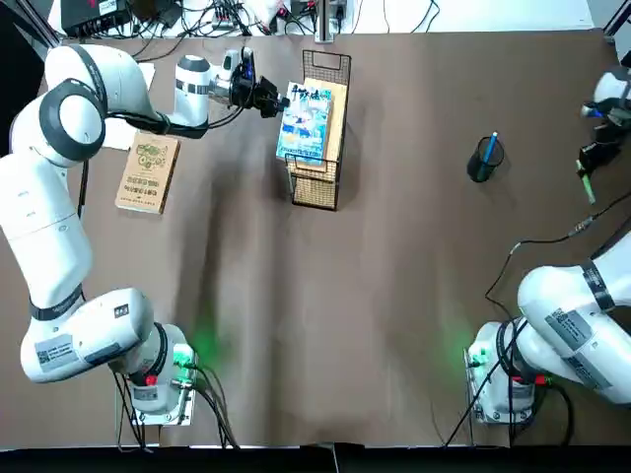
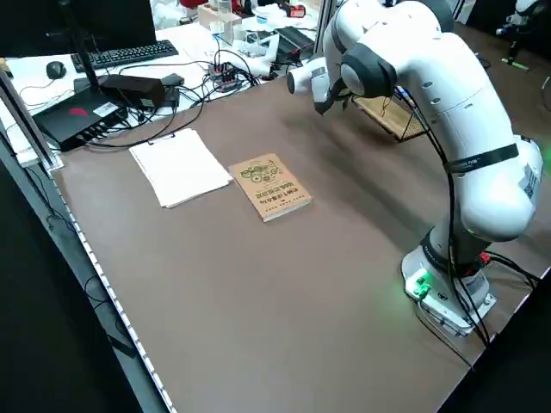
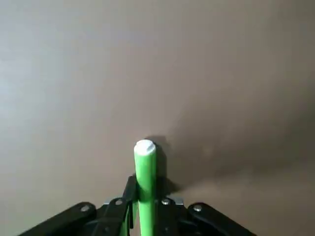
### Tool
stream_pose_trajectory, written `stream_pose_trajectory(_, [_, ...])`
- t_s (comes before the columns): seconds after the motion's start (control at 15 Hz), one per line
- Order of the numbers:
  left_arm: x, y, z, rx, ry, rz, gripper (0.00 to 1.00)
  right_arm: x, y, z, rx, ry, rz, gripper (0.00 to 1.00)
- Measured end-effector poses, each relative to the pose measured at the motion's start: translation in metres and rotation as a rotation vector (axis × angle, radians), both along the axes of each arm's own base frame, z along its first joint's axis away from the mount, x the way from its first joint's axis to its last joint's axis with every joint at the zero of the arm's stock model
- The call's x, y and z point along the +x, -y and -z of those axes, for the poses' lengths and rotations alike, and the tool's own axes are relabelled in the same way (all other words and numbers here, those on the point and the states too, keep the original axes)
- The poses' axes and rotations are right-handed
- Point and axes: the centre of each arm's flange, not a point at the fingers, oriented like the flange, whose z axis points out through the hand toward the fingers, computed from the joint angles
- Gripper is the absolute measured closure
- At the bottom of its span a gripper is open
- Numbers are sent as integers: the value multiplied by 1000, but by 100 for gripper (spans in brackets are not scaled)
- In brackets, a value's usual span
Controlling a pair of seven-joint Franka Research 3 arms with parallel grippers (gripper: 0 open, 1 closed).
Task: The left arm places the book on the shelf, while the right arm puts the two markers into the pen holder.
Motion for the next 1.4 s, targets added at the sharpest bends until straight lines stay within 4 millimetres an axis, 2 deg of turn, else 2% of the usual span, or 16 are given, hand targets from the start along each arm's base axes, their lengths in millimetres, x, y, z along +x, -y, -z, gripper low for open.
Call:
stream_pose_trajectory(0.07, [0, 0, 1, 1, 0, -1, 74, 9, -17, 0, 35, -24, -64, 83])
stream_pose_trajectory(0.13, [0, -1, 1, 2, 0, -1, 69, 19, -38, -1, 86, -45, -129, 83])
stream_pose_trajectory(0.2, [1, -1, 0, 1, 0, -3, 51, 40, -79, -16, 245, -36, -210, 83])
stream_pose_trajectory(0.4, [3, -2, -2, -4, 2, -11, 23, 58, -116, -58, 473, 9, -257, 83])
stream_pose_trajectory(0.47, [4, -2, -3, -5, 4, -12, 18, 61, -124, -70, 555, 38, -264, 83])
stream_pose_trajectory(0.6, [6, -3, -4, -5, 7, -15, 16, 60, -133, -89, 772, 139, -266, 83])
stream_pose_trajectory(0.73, [10, -8, -6, -3, 8, -25, 15, 45, -122, -107, 991, 258, -235, 83])
stream_pose_trajectory(0.87, [17, -22, -8, 24, -16, -44, 11, 29, -106, -116, 1109, 321, -225, 83])
stream_pose_trajectory(0.93, [20, -33, -9, 52, -34, -48, 8, 26, -106, -119, 1164, 359, -228, 83])
stream_pose_trajectory(1.07, [29, -54, -17, 113, -73, -39, 5, 31, -122, -116, 1312, 466, -243, 83])
stream_pose_trajectory(1.2, [37, -72, -32, 175, -116, 0, 3, 32, -148, -99, 1444, 571, -271, 83])
stream_pose_trajectory(1.4, [45, -94, -58, 320, -182, 32, 1, 28, -180, -62, 1563, 686, -335, 83])
